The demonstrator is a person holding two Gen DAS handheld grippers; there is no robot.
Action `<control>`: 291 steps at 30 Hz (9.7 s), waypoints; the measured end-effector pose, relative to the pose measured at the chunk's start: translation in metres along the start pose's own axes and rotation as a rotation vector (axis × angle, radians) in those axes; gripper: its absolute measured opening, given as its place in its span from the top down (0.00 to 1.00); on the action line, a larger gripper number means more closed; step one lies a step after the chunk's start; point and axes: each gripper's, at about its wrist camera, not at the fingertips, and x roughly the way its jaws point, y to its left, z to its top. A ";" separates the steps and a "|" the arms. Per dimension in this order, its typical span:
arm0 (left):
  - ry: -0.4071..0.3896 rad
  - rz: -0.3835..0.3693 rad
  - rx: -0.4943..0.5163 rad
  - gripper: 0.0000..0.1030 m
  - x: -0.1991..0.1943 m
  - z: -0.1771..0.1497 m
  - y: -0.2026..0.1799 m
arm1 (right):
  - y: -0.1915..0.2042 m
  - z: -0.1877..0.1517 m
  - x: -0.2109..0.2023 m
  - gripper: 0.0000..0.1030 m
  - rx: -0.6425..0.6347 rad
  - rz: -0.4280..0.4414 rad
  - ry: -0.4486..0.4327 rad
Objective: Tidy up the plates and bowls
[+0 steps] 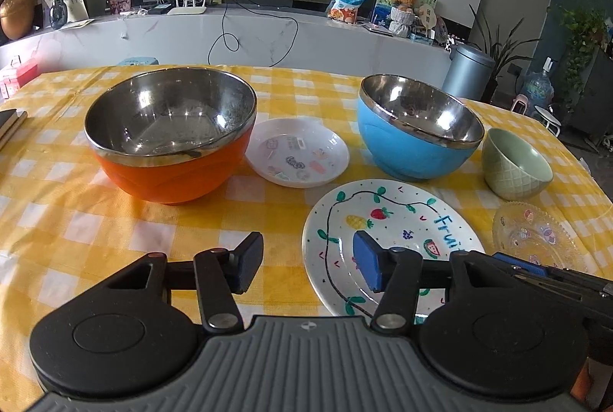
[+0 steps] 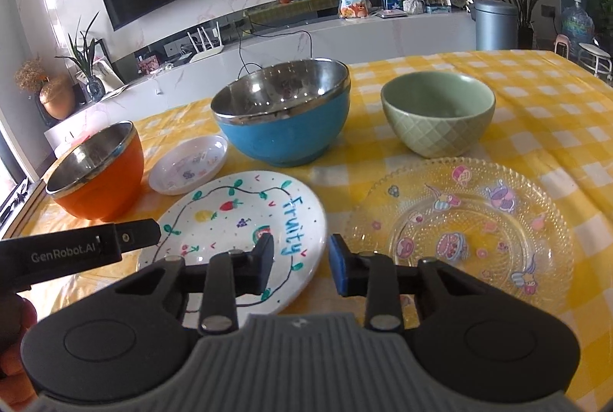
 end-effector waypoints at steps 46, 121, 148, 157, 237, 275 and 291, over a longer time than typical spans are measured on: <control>-0.019 0.067 -0.246 0.79 -0.108 -0.047 0.090 | 0.086 -0.033 -0.051 0.91 -0.010 0.156 0.067; 0.008 0.033 -0.008 0.42 -0.077 -0.031 -0.065 | -0.032 -0.008 -0.086 0.43 -0.147 -0.153 -0.121; 0.048 -0.083 0.045 0.60 0.019 -0.018 -0.138 | -0.133 0.007 -0.025 0.71 0.097 -0.182 -0.077; 0.054 -0.108 0.058 0.77 0.025 -0.022 -0.145 | -0.135 0.004 -0.025 0.81 0.111 -0.169 -0.096; 0.204 -0.055 -0.161 0.84 -0.067 -0.021 -0.004 | -0.045 -0.013 -0.068 0.93 0.261 0.137 0.216; 0.107 0.137 -0.256 0.84 -0.105 -0.045 0.111 | 0.110 -0.027 -0.018 0.91 -0.002 0.216 0.294; 0.098 0.209 -0.164 0.84 -0.100 -0.046 0.099 | 0.124 -0.031 -0.014 0.90 -0.134 0.167 0.237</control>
